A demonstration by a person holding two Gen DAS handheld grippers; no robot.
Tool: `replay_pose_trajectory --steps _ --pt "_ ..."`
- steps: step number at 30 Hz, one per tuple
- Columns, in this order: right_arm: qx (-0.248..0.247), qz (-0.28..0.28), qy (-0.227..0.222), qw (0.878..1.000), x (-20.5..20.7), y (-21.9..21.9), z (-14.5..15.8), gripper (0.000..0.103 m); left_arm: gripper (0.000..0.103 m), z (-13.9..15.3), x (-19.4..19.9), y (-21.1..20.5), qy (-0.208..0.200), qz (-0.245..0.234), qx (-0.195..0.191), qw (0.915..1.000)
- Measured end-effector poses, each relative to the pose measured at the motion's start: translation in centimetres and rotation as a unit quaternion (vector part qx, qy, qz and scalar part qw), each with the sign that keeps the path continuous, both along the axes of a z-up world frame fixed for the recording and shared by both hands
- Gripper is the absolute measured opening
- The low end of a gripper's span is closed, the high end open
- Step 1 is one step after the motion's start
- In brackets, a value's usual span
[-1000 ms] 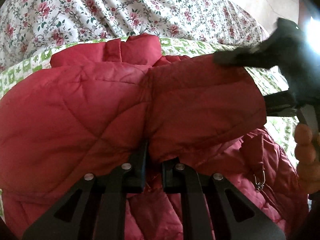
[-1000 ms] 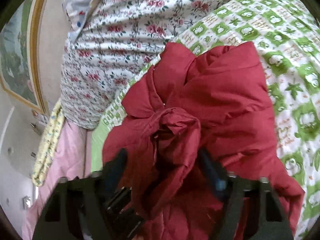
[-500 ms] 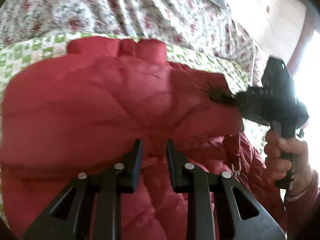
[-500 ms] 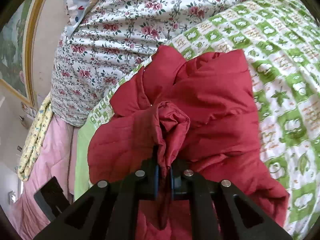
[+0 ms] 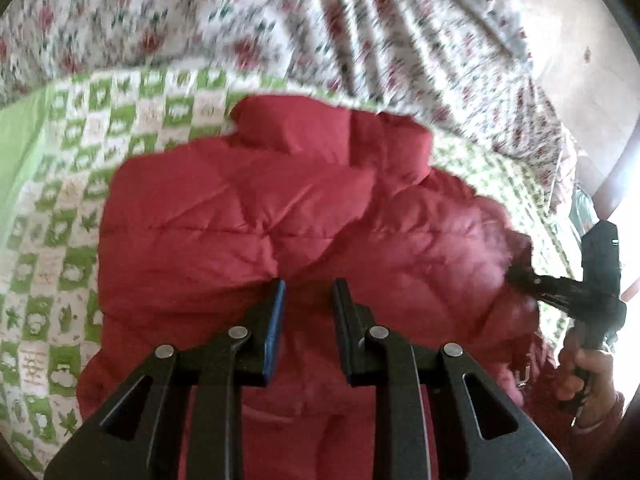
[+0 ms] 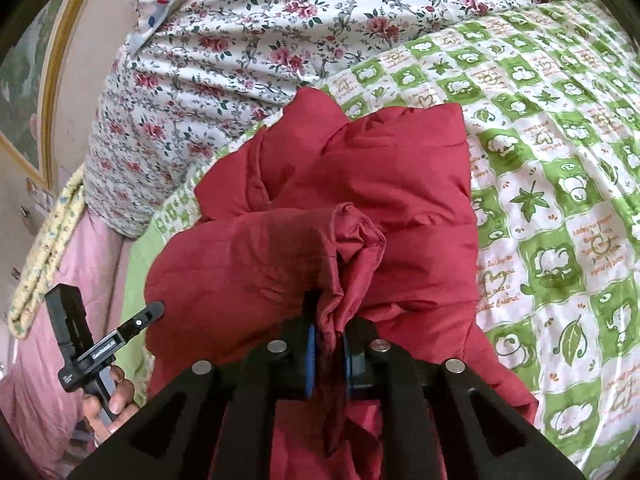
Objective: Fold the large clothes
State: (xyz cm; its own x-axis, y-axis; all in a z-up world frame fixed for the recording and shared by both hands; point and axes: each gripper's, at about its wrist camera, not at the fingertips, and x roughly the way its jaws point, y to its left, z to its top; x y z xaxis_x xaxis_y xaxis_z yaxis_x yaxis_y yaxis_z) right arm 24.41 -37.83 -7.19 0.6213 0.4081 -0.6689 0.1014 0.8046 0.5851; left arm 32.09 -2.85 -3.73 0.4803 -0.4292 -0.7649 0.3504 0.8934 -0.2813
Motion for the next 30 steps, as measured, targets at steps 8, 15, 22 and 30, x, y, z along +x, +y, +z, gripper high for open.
replay_pose_trajectory --steps 8,15,22,30 --pt "-0.129 -0.046 -0.054 0.989 -2.5 1.8 4.9 0.028 0.021 -2.0 -0.1 0.0 0.011 0.003 0.005 0.9999" --pt "-0.204 0.057 -0.041 0.976 -0.1 8.2 3.5 0.034 0.021 -2.0 0.2 0.0 0.012 0.005 0.011 0.9999" --pt "-0.180 0.043 -0.016 0.983 1.3 6.2 -0.5 0.034 0.021 0.1 -0.9 1.9 -0.015 0.020 0.012 0.9996" --pt "-0.169 0.017 -0.034 0.985 -0.5 5.1 0.8 0.034 0.020 -2.6 0.8 3.8 0.028 0.039 0.023 0.9986"
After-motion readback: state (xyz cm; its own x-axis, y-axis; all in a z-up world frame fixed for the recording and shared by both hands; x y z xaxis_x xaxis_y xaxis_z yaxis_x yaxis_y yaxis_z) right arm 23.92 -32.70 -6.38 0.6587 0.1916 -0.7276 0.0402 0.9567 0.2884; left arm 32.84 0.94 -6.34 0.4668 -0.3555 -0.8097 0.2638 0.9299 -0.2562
